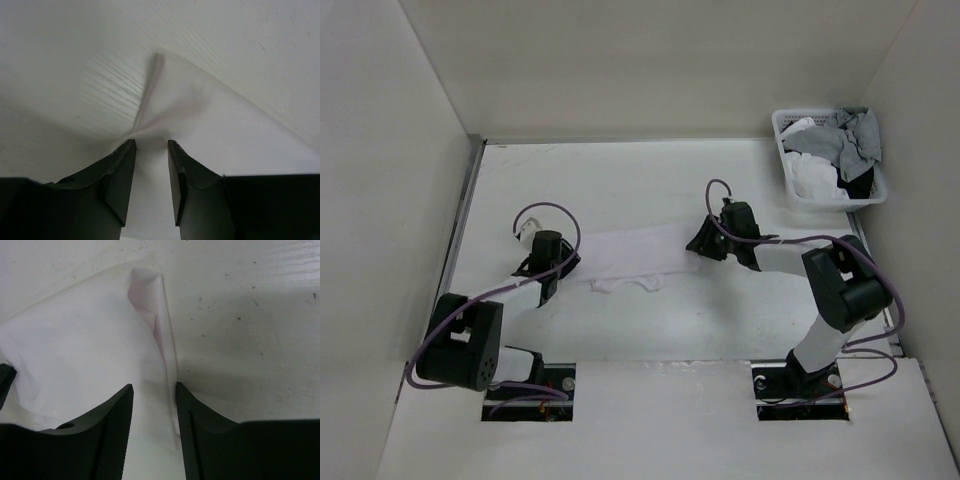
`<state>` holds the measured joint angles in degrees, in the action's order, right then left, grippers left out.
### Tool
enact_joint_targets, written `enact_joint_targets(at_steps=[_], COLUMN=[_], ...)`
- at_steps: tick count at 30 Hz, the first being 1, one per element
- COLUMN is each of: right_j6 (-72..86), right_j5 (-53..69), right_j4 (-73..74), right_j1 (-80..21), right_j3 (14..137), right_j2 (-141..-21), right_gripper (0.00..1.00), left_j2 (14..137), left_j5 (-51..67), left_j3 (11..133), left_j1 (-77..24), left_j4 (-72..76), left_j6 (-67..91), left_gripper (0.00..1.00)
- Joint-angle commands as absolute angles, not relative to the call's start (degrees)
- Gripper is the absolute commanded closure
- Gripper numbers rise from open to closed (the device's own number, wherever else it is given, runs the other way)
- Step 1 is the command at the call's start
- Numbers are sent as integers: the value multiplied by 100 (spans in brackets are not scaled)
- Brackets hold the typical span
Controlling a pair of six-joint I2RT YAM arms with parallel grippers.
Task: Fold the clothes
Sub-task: Fold the tank top
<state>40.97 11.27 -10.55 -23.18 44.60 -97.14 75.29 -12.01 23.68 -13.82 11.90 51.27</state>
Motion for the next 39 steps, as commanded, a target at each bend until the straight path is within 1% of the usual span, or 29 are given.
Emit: enact_joint_targets(at_steps=[1, 3, 8, 10, 11, 13, 16, 19, 24, 28, 30, 33, 35, 39], right_j6=[4306, 4403, 4649, 4676, 4676, 4641, 4684, 4667, 4676, 4755, 4843, 4860, 4843, 4703], right_j5=[1345, 1380, 1415, 1563, 1669, 1923, 1925, 1934, 1969, 1864, 1662, 1284, 1082, 687], right_j4=[-1248, -1362, -1713, -1801, -1837, -1820, -1845, -1828, -1767, -1872, -2003, -1916, -1654, -846], right_j1=[-2228, -2193, -2096, -2079, -2078, -2096, -2105, -2078, -2105, -2087, -2044, -1956, -1920, -1947], right_j3=[4395, 4351, 4245, 4236, 4245, 4315, 4263, 4228, 4403, 4298, 4070, 3579, 3201, 2839], right_j2=[-9852, -9905, -10028, -10072, -10098, -10195, -10143, -10099, -10362, -10231, -9942, -9143, -8432, -7184], right_gripper=[59, 64, 81, 83, 81, 73, 53, 53, 78, 94, 97, 99, 99, 99], left_j2=[7830, 7954, 7858, 7656, 7551, 7314, 6936, 6759, 6619, 6355, 6232, 6126, 6126, 6056], left_j5=[-976, -940, -1142, -1239, -1257, -1266, -1274, -1327, -1310, -1327, -1336, -1353, -1388, -1406], left_j3=[2505, 2496, 2496, 2452, 2426, 2356, 2250, 2259, 2382, 2408, 2426, 2443, 2452, 2382], left_j1=[-1025, -954, -848, -813, -813, -839, -927, -1163, -1586, -1841, -1964, -2157, -2280, -2482], left_j4=[1854, 1925, 1899, 1890, 1881, 1872, 1811, 1706, 1582, 1460, 1337, 1196, 1125, 1116], left_j6=[5001, 5001, 5054, 5089, 5098, 5106, 5098, 5054, 5036, 4992, 4992, 4940, 4931, 4992], left_gripper=[69, 69, 70, 70, 70, 69, 69, 68, 68, 69, 69, 69, 69, 69])
